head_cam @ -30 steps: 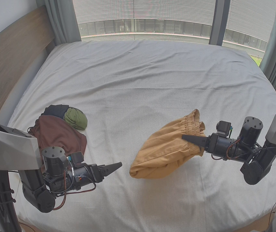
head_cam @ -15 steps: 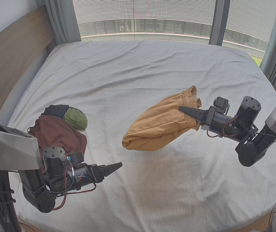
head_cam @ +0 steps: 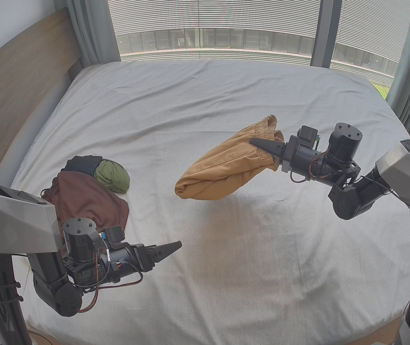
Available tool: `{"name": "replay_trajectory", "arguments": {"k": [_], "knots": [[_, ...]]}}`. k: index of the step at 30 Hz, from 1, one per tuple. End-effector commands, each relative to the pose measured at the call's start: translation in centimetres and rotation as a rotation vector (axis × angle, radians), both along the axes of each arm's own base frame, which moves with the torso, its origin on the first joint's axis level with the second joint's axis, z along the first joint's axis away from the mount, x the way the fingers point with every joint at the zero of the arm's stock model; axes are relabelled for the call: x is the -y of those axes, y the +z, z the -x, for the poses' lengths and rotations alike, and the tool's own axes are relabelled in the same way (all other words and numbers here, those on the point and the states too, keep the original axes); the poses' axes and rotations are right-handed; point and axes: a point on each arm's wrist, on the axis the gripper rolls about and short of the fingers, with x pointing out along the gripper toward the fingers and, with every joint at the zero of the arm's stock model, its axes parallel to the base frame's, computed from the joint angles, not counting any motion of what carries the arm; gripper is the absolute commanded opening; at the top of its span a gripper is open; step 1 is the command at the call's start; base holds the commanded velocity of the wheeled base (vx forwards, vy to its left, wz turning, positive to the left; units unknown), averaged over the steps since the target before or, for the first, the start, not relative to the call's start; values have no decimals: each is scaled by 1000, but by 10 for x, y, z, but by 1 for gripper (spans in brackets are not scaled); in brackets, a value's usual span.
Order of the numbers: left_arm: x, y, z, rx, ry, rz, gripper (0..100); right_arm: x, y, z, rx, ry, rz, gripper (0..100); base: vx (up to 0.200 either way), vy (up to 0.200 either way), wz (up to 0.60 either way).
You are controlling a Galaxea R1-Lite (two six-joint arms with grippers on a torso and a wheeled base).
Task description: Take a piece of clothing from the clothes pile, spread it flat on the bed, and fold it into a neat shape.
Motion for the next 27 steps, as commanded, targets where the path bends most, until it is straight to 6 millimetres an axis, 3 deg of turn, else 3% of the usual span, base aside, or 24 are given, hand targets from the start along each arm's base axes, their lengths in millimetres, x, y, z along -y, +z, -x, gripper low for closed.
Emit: {"name": "replay_trajectory", "arguments": {"k": [1, 8, 13, 14, 17, 20, 27], "knots": [[0, 0, 0, 1, 1, 1, 100, -8, -6, -20, -5, 5, 2, 0, 0, 0, 0], [-1, -1, 0, -5, 4, -1, 100, -14, -24, -44, -5, 2, 2, 0, 0, 0, 0], [-1, -3, 1, -12, 3, -2, 100, -6, -65, -63, -81, -26, 25, 0, 0, 0, 0], [-1, -3, 1, -12, 3, -2, 100, -6, -65, -63, -81, -26, 25, 0, 0, 0, 0], [-2, -3, 1, -13, 4, -3, 100, 11, -94, -70, -128, -63, 39, 0, 0, 0, 0], [-2, -3, 1, -13, 4, -3, 100, 25, -114, -69, -177, -89, 59, 0, 0, 0, 0], [-1, -3, 1, -16, 3, -4, 100, 46, -141, -51, -221, -125, 97, 0, 0, 0, 0]]}}
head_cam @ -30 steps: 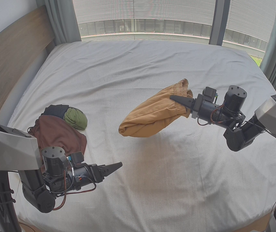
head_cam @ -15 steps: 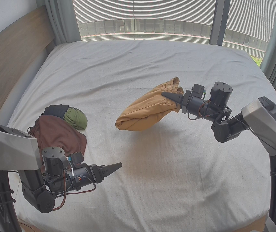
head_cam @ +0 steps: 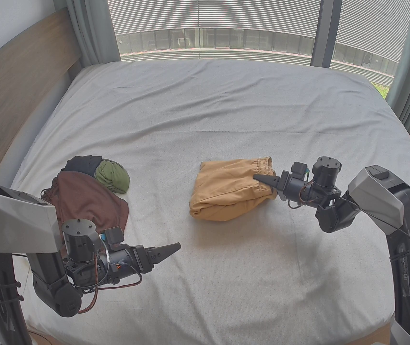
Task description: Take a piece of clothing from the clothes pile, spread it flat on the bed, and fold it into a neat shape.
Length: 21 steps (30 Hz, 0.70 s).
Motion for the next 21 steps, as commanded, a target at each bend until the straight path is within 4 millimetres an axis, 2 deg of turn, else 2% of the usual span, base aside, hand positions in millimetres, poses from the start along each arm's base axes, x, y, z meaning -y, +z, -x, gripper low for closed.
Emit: {"name": "replay_trajectory", "arguments": {"k": [1, 6, 13, 18, 19, 21], "knots": [[1, -1, 0, -1, -3, 0, 100, 17, -31, 14, -65, -30, 19, 0, 0, 0, 0], [1, -2, 0, -6, -3, -2, 100, 19, -46, 30, -88, -28, 23, 0, 0, 0, 0], [1, -2, 0, -6, -3, -2, 100, 18, -69, 36, -103, -33, 25, 0, 0, 0, 0], [0, -2, 0, -6, -2, -2, 100, 17, -75, 37, -105, -33, 26, 0, 0, 0, 0], [0, -2, 0, -6, -2, -2, 100, 17, -73, 35, -88, -48, 24, 100, 0, 0, 0], [0, -2, 0, -6, -2, -2, 100, 18, -70, 33, -58, -82, 21, 100, 0, 0, 0]]}}
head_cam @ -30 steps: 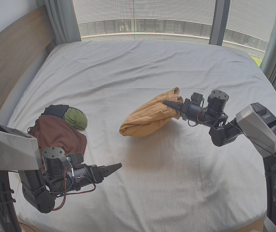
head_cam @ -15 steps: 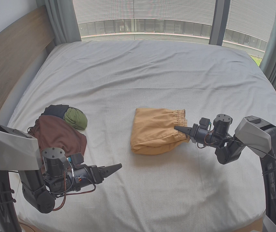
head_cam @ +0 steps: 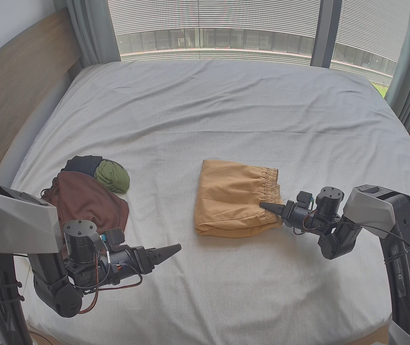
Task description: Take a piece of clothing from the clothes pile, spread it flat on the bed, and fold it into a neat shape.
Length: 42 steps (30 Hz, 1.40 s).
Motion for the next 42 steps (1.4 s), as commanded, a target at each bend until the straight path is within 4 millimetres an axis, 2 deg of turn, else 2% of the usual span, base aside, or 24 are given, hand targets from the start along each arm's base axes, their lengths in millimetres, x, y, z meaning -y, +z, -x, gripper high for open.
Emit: {"name": "replay_trajectory", "arguments": {"k": [1, 3, 4, 10, 11, 12, 13, 17, 19, 20, 21, 23, 26, 28, 31, 32, 33, 35, 36, 42], "knots": [[0, 0, 0, 1, 0, 1, 100, 2, -1, -1, 28, -35, -3, 100, 0, 0, 0], [0, 0, 0, 1, 2, 0, 100, 6, 3, 0, 33, -46, -4, 100, 0, 0, 0], [0, 0, 0, 2, 0, 1, 100, 16, 7, 0, 35, -67, -3, 100, 0, 0, 0], [1, 1, -1, 5, -1, 2, 100, 49, 44, -4, 102, -142, -11, 100, 0, 0, 0], [1, 1, -1, 6, -1, 3, 100, 57, 59, -5, 139, -161, -14, 100, 0, 0, 0], [1, 1, -1, 8, -1, 3, 100, 58, 62, -5, 145, -162, -15, 100, 0, 0, 0], [1, 2, -1, 9, -1, 4, 100, 61, 77, -5, 178, -168, -20, 100, 0, 0, 0], [0, 2, -1, 11, 0, 4, 100, 54, 106, -1, 241, -156, -30, 100, 0, 0, 0], [0, 1, -2, 11, 2, 4, 100, 35, 117, 3, 263, -116, -38, 100, 0, 0, 0], [0, 1, -2, 11, 2, 4, 100, 35, 117, 3, 263, -116, -38, 100, 0, 0, 0], [1, 1, -2, 11, 0, 4, 100, 16, 118, 8, 262, -75, -44, 100, 0, 0, 0], [0, 1, -2, 11, 2, 4, 100, -4, 116, 12, 254, -31, -49, 100, 0, 0, 0], [0, 1, -2, 11, 3, 4, 100, -21, 112, 13, 241, 4, -49, 100, 0, 0, 0], [0, 1, -2, 9, 4, 6, 100, -27, 91, 8, 190, 15, -35, 100, 0, 0, 0], [0, 1, -2, 9, 6, 6, 100, -28, 65, -2, 152, 6, -23, 100, 0, 0, 0], [0, 1, -2, 9, 6, 6, 100, -28, 65, -2, 152, 6, -23, 100, 0, 0, 0], [0, 1, -2, 9, 6, 6, 100, -24, 50, -6, 132, -4, -18, 100, 0, 0, 0], [0, 1, -2, 9, 6, 6, 100, -23, 48, -7, 127, -6, -17, 100, 0, 0, 0], [-1, 1, -2, 7, 6, 7, 100, -14, 32, -11, 102, -30, -9, 100, 0, 0, 0], [1, 2, -2, 5, 1, 9, 100, -4, 23, -10, 100, -49, 13, 100, 0, 0, 0]]}}
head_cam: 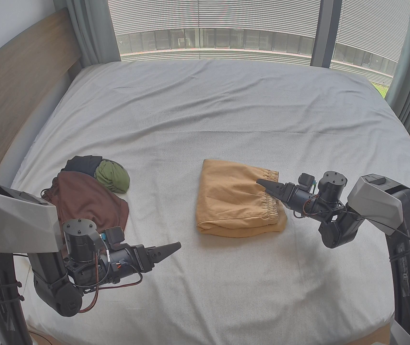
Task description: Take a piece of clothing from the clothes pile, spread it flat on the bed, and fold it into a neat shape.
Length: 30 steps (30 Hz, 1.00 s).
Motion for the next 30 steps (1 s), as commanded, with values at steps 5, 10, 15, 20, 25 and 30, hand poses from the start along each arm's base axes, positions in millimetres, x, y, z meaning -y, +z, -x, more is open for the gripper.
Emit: {"name": "replay_trajectory", "arguments": {"k": [5, 10, 15, 20, 25, 30], "knots": [[2, 9, 1, 12, -1, 34, 100, 8, -8, 11, -18, -32, 14, 100, 0, 0, 0], [-1, 61, 10, 136, 1, 144, 100, 15, 60, 53, 66, -30, -1, 100, 0, 0, 0], [-7, 110, 31, 253, 2, 249, 100, 22, 136, 117, 170, -20, -20, 100, 0, 0, 0], [-33, 167, 97, 479, -29, 341, 100, 42, 201, 226, 332, -17, -32, 100, 0, 0, 0], [-53, 168, 149, 601, -32, 307, 100, 60, 204, 309, 418, -33, -12, 100, 0, 0, 0], [-68, 158, 181, 604, 23, 220, 100, 72, 181, 373, 476, -49, 93, 100, 0, 0, 0]]}}
